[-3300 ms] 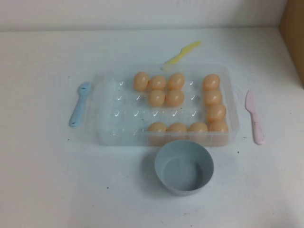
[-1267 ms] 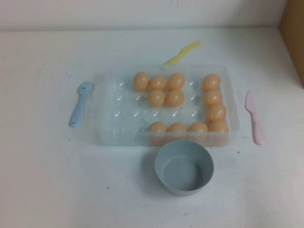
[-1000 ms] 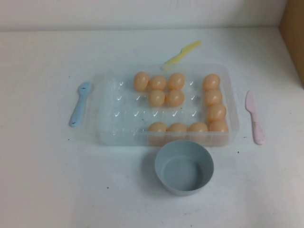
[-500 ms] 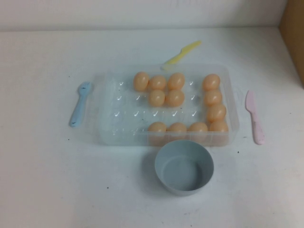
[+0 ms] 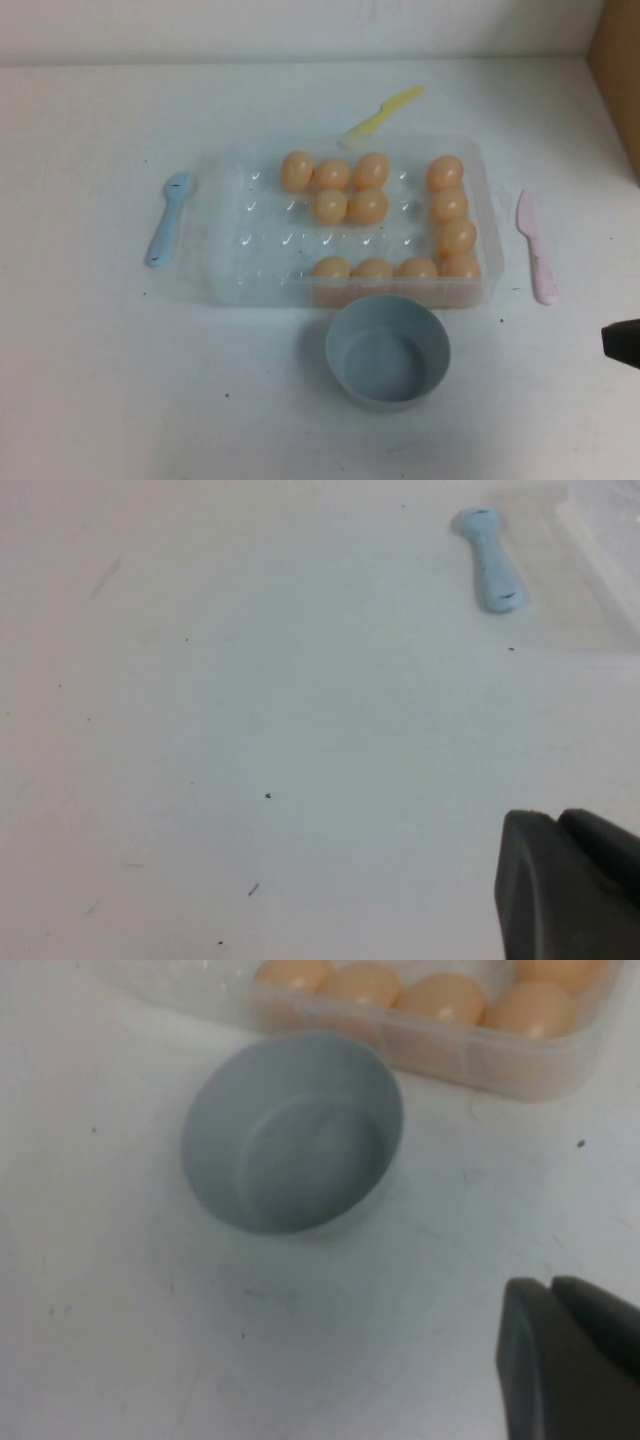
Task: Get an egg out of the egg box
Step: Pick up the egg from the plastic box
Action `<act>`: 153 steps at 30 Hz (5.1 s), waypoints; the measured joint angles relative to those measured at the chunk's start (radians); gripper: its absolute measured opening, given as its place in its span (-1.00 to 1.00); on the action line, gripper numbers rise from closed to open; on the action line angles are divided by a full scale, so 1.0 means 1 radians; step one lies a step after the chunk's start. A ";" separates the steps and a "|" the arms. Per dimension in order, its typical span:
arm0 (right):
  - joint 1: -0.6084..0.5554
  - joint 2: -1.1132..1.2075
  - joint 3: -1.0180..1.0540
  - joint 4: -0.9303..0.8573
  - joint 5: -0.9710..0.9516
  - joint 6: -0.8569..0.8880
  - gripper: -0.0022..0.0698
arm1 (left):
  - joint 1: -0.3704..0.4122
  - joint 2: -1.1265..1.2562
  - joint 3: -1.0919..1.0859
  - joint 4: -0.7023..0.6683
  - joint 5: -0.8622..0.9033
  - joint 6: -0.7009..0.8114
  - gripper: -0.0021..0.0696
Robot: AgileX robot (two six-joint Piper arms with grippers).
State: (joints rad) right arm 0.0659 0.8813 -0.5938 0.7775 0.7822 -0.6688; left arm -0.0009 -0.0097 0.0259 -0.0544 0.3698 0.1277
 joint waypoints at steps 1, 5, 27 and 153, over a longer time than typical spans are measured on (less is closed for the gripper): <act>0.000 0.046 -0.043 -0.022 0.036 -0.002 -0.99 | 0.000 0.000 0.000 0.000 0.000 0.000 -0.96; 0.000 0.193 -0.203 -0.105 0.137 -0.002 -0.99 | 0.000 0.000 0.000 0.000 0.000 0.000 -0.95; 0.328 0.909 -1.056 -0.651 0.418 0.263 -0.99 | 0.000 0.000 0.000 0.000 0.000 0.000 -0.96; 0.318 1.297 -1.264 -0.694 0.379 -0.213 0.29 | 0.000 0.000 0.000 0.000 0.000 0.000 -0.96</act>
State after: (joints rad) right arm 0.3843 2.1785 -1.8578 0.0839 1.1614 -0.8819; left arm -0.0009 -0.0097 0.0259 -0.0544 0.3698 0.1277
